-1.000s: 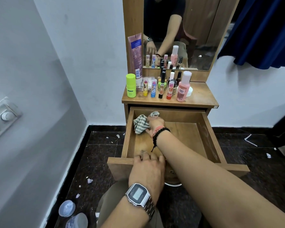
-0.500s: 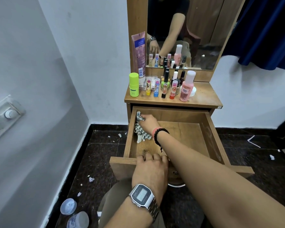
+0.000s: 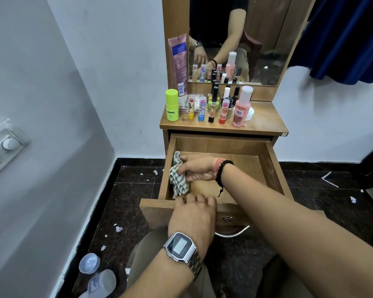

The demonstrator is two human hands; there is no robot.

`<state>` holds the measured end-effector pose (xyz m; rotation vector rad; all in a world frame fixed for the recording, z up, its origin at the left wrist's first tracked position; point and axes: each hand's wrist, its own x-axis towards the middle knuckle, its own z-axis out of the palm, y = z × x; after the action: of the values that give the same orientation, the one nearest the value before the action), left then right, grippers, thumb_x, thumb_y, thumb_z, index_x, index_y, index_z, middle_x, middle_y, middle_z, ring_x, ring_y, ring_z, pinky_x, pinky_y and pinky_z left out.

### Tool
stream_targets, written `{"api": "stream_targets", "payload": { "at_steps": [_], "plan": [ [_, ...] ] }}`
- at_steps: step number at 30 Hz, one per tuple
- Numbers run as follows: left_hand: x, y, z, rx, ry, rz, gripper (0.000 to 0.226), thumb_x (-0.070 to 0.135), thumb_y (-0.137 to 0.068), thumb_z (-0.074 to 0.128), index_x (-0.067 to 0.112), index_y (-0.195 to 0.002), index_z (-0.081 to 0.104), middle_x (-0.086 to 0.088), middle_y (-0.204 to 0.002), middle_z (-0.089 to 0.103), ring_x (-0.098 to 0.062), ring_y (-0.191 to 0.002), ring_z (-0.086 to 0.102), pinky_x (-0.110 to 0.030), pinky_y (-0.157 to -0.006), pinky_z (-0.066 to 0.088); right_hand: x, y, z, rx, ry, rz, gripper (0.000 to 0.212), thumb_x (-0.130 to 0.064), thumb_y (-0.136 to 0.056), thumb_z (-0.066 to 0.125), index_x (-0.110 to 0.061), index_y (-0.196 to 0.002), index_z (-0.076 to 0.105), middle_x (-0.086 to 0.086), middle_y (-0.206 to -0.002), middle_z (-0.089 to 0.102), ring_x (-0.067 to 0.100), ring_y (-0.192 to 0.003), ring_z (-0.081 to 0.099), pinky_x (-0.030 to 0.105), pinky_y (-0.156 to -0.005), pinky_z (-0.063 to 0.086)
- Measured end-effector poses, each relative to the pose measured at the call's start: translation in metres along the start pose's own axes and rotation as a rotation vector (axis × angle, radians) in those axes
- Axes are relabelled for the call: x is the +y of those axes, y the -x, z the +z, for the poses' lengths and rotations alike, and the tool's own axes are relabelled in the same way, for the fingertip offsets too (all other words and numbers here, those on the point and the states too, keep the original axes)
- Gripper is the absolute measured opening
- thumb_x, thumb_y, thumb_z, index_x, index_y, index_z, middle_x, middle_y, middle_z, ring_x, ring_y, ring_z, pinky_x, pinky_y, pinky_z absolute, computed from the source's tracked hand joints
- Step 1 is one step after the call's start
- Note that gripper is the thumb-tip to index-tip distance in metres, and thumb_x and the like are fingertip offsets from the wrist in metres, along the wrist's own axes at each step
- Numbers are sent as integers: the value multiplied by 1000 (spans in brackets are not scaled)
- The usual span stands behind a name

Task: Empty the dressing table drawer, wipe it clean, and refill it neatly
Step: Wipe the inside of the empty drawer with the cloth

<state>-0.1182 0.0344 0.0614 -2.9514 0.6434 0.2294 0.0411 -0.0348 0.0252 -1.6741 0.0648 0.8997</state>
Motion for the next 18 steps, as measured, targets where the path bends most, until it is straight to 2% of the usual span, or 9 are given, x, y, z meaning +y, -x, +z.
{"api": "stream_targets", "payload": {
  "at_steps": [2,4,8,10,11,13,14,16,18],
  "plan": [
    [0,0,-1,-6,-11,-1,30,16,-98,29,13,-127,37,-12,-133,46,-32,-122,42,-44,-100,30,6,1,0,-16,-11,2,52,5,-92,52,-11,-139,38,3,-103,61,12,-89,60,25,-84,49],
    [1,0,-1,-10,-26,-2,30,17,-98,28,13,-127,37,-12,-134,46,-32,-123,41,-44,-100,31,11,2,3,33,38,-23,54,5,-89,58,-6,-139,40,1,-101,60,12,-88,61,22,-78,51],
    [1,-1,0,-10,-43,-5,31,17,-99,27,12,-128,36,-13,-135,45,-33,-125,40,-44,-99,31,17,5,9,83,165,-26,46,4,-85,65,0,-129,50,2,-86,62,8,-68,62,17,-57,55],
    [1,-1,1,-10,-56,-5,32,17,-98,27,11,-129,35,-15,-137,44,-35,-128,38,-44,-101,31,20,7,12,77,220,-16,49,4,-83,68,5,-128,49,7,-88,63,9,-61,62,18,-56,56],
    [1,-1,2,-9,-63,-6,34,17,-98,26,10,-130,35,-16,-137,43,-35,-129,37,-45,-102,31,20,8,13,78,264,-15,48,2,-82,69,5,-126,51,10,-90,63,10,-60,61,23,-62,56],
    [1,-2,3,-2,-65,-8,35,17,-98,26,9,-132,34,-16,-137,43,-34,-127,38,-45,-102,31,23,10,16,102,392,-34,35,-5,-79,74,-4,-112,62,10,-89,61,14,-64,57,32,-73,54],
    [1,-2,3,3,-64,-6,36,17,-98,26,9,-132,34,-16,-136,43,-34,-126,40,-45,-101,32,24,11,17,122,463,-50,29,-9,-78,75,-8,-104,64,9,-86,61,14,-65,55,34,-72,51],
    [1,-2,4,11,-65,-1,37,16,-98,27,9,-133,34,-14,-134,45,-33,-123,42,-44,-100,33,27,12,20,182,596,-95,22,-17,-74,76,-7,-93,67,4,-77,58,13,-65,51,28,-67,46],
    [0,-2,4,21,-65,2,37,16,-98,27,10,-133,35,-14,-134,46,-32,-122,44,-43,-99,33,27,11,22,240,690,-136,17,-21,-72,75,-15,-68,60,-2,-65,51,12,-60,45,24,-58,40]
  ]
}}
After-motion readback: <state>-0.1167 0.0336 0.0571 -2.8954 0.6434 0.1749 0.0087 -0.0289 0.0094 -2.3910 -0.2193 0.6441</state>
